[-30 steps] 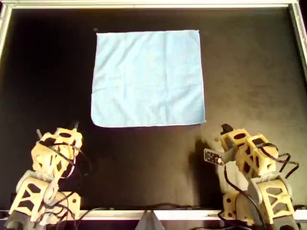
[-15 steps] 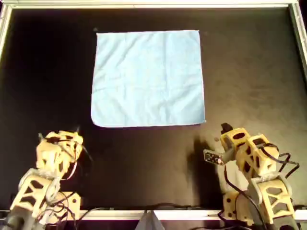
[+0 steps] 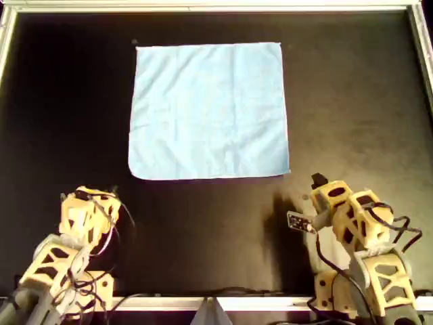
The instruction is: Fold a cloth
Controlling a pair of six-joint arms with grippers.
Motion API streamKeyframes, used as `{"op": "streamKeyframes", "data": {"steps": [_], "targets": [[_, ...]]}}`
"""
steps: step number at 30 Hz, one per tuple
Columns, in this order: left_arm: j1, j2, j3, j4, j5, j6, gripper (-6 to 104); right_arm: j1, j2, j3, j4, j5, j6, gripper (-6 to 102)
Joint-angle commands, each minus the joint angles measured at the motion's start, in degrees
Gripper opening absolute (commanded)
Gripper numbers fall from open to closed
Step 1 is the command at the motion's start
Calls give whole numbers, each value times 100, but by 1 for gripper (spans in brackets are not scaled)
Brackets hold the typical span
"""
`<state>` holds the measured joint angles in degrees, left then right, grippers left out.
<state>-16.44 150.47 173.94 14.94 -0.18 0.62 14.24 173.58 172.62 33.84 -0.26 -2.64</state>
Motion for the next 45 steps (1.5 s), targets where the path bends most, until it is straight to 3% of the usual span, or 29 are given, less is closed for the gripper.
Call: {"op": "streamKeyframes", "data": {"steps": [1,5,11,15,20,31,45], "targets": [[-114,-378,-334,-237,-26,-35,92,-18,-457,70,-791,-70,-53,65],[-105,-1538,-905,-272,35,-35,92,-9,-1811,-211,-1485,-70,-53,65],[-123,-2821,-1626,-563,35,-97,92,439,-3841,-1301,-1617,-79,0,66],[-123,-3015,-1802,-563,44,-202,92,624,-5440,-2294,-1626,-70,9,66],[-149,-3023,-1828,-563,53,-158,91,633,-6891,-3393,-1626,-70,18,66],[-141,-4641,-2936,-563,53,-176,91,650,-7453,-4061,-1626,-62,18,66],[-229,-4904,-3340,-563,53,-97,91,650,-8728,-5317,-1529,-70,9,65]]}}
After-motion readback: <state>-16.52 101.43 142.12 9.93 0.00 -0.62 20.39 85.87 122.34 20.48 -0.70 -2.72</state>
